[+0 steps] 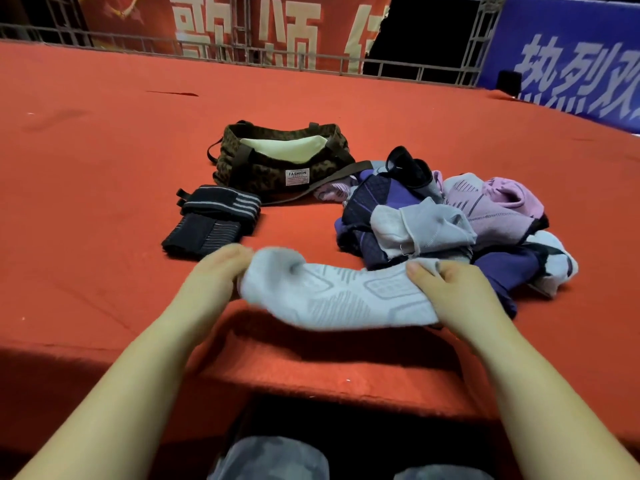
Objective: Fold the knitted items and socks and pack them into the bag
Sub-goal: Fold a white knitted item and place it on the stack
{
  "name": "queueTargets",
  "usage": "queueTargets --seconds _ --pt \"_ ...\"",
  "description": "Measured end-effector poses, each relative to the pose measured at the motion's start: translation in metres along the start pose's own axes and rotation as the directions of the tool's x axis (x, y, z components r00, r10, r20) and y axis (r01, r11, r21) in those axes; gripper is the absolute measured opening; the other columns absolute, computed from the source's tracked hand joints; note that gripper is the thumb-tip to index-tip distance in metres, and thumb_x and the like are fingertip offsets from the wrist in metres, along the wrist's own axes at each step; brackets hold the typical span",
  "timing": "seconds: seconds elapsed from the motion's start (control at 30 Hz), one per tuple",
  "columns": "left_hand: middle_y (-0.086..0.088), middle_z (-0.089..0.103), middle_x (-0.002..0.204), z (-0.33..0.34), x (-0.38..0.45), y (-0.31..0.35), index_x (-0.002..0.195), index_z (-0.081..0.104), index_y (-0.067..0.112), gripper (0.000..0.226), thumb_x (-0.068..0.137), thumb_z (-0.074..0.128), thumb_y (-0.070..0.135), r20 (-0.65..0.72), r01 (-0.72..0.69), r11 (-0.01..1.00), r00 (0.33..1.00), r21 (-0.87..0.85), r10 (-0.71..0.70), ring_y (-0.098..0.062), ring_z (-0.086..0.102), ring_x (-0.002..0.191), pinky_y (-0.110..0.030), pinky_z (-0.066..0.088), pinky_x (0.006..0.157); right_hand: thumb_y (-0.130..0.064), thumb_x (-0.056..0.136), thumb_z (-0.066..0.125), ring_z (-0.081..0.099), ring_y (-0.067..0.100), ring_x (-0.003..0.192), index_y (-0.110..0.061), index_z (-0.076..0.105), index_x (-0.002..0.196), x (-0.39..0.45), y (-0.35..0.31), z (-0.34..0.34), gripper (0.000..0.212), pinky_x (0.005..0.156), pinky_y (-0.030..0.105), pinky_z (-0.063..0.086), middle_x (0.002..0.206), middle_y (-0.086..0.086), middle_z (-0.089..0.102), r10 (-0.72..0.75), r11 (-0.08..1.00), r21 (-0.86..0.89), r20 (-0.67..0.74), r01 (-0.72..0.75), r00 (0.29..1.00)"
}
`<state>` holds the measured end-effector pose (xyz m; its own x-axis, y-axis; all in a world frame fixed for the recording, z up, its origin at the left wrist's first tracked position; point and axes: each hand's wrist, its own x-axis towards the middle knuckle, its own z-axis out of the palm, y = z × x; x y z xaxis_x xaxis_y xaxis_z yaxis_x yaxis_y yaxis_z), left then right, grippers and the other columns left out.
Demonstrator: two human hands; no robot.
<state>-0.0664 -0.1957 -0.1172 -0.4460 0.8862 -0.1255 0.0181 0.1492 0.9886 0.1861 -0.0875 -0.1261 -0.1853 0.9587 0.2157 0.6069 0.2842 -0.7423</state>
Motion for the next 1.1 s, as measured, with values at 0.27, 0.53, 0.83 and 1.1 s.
queueTargets --seconds 0.27,0.53,0.83,1.1 --pt "0.006 0.065 0.071 -0.002 0.001 -0.016 0.087 0.059 0.019 0.058 0.069 0.057 0.075 -0.125 -0.029 0.774 0.982 0.633 0.139 -0.016 0.06 0.073 -0.034 0.046 0.069 -0.052 0.083 0.059 0.03 0.011 0.051 -0.018 0.03 0.052 -0.027 0.003 -0.001 0.054 0.05 0.03 0.024 0.052 -0.005 0.032 0.072 0.997 -0.041 0.054 -0.069 0.996" --pt "0.001 0.063 0.114 0.032 0.025 -0.003 0.106 0.066 0.027 0.028 0.082 0.065 0.042 0.154 -0.233 0.392 0.963 0.89 0.223 -0.02 0.055 0.107 -0.032 0.043 0.093 -0.033 0.088 0.06 0.034 0.014 0.053 -0.011 0.037 0.056 -0.024 0.005 0.006 0.046 0.05 0.026 0.027 0.051 0.0 0.036 -0.056 0.996 -0.076 -0.047 0.053 0.997" --pt "0.002 0.072 0.075 0.002 0.019 -0.01 0.079 0.07 0.014 0.019 0.092 0.059 0.02 -0.088 -0.134 0.99 0.987 0.036 0.136 -0.009 0.061 0.065 -0.02 0.051 0.06 -0.06 0.081 0.055 0.046 0.017 0.065 0.006 0.057 0.078 -0.028 0.014 -0.005 0.067 0.066 0.045 0.044 0.078 0.027 0.062 -0.013 0.991 0.128 -0.181 0.036 0.983" --pt "0.001 0.06 0.069 0.007 0.003 -0.008 0.075 0.06 0.016 0.027 0.097 0.045 0.016 0.053 -0.133 0.974 0.988 -0.185 0.145 -0.011 0.052 0.063 -0.024 0.041 0.06 -0.038 0.078 0.069 0.052 0.014 0.092 -0.02 0.059 0.105 -0.035 0.007 -0.012 0.033 0.084 0.028 0.04 0.106 0.004 0.059 -0.079 0.996 0.017 -0.155 0.083 0.985"
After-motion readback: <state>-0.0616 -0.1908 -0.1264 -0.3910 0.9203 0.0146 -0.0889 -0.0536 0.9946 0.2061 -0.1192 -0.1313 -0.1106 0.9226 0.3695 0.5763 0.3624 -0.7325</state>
